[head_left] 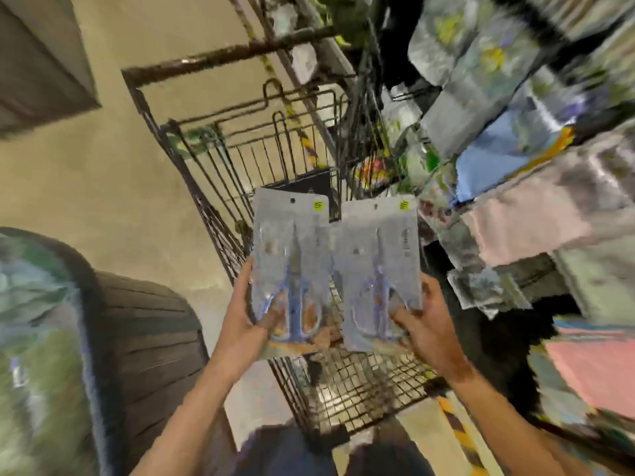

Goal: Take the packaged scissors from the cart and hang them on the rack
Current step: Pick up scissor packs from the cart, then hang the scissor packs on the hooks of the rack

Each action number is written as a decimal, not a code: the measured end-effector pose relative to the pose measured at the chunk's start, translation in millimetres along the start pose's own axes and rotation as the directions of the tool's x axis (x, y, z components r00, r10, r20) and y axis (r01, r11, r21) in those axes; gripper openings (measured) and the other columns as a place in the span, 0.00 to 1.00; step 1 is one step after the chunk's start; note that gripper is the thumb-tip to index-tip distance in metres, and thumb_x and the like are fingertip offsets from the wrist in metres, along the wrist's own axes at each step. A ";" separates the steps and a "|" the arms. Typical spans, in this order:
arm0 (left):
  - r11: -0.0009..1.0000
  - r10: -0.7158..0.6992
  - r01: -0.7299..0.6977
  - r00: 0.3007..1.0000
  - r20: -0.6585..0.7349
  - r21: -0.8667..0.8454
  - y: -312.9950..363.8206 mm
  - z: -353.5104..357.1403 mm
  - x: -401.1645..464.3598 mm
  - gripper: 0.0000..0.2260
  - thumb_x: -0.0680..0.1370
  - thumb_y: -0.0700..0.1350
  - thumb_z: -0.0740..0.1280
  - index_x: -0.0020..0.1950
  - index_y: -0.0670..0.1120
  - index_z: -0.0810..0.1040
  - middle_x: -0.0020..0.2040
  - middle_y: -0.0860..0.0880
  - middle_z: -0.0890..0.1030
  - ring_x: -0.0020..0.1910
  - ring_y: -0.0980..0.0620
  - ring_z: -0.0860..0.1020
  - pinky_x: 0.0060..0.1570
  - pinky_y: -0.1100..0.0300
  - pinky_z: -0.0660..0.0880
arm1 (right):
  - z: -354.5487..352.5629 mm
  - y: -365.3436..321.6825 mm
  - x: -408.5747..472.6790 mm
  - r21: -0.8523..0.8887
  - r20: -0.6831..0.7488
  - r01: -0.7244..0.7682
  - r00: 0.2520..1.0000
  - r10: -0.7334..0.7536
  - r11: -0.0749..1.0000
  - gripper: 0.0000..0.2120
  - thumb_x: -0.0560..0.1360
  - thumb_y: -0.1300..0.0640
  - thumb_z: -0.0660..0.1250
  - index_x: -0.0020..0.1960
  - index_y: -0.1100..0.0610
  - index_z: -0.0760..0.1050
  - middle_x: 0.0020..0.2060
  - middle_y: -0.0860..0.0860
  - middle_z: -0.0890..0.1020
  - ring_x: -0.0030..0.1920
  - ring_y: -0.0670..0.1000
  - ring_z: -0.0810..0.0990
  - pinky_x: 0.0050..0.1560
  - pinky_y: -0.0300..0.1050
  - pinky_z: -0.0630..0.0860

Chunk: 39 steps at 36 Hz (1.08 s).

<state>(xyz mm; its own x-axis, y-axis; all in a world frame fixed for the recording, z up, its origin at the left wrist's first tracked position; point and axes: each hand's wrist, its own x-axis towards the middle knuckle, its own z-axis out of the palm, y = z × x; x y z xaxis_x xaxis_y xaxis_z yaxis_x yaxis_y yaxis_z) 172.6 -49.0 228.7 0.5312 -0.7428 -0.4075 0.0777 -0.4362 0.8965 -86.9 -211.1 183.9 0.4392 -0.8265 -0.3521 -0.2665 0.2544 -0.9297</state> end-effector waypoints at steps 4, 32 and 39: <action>0.997 0.071 -0.072 0.997 0.041 0.019 22.0 -8.2 -28.1 0.38 0.77 0.51 0.76 0.82 0.62 0.59 0.79 0.56 0.70 0.76 0.53 0.72 0.74 0.41 0.71 | -12.1 -32.7 -48.5 0.025 -0.066 0.095 0.993 -0.093 0.995 0.35 0.74 0.61 0.72 0.77 0.44 0.64 0.66 0.45 0.79 0.58 0.45 0.84 0.45 0.38 0.82; 0.841 0.519 -0.535 0.755 0.400 -0.080 100.1 285.6 -253.9 0.41 0.76 0.40 0.77 0.78 0.70 0.62 0.75 0.59 0.74 0.70 0.58 0.76 0.67 0.55 0.76 | -288.9 -26.8 -390.0 0.062 -0.650 0.481 0.685 -0.330 0.875 0.34 0.79 0.66 0.70 0.76 0.38 0.67 0.69 0.39 0.78 0.66 0.44 0.80 0.54 0.39 0.82; 0.808 0.577 -0.537 0.637 0.511 -0.242 129.2 329.7 -293.8 0.40 0.77 0.33 0.72 0.78 0.66 0.64 0.67 0.70 0.78 0.64 0.65 0.80 0.52 0.67 0.81 | -311.0 -25.3 -452.0 -0.060 -0.774 0.453 0.542 -0.328 0.889 0.37 0.77 0.65 0.72 0.75 0.36 0.65 0.66 0.35 0.79 0.66 0.43 0.80 0.56 0.40 0.82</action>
<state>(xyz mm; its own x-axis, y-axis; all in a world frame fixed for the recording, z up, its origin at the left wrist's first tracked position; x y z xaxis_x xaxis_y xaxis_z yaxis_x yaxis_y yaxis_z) -251.5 -54.5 406.9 -0.0479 -0.9846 0.1683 -0.0179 0.1693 0.9854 -545.4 -0.2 400.2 -0.3389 -0.9197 0.1981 -0.0892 -0.1782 -0.9799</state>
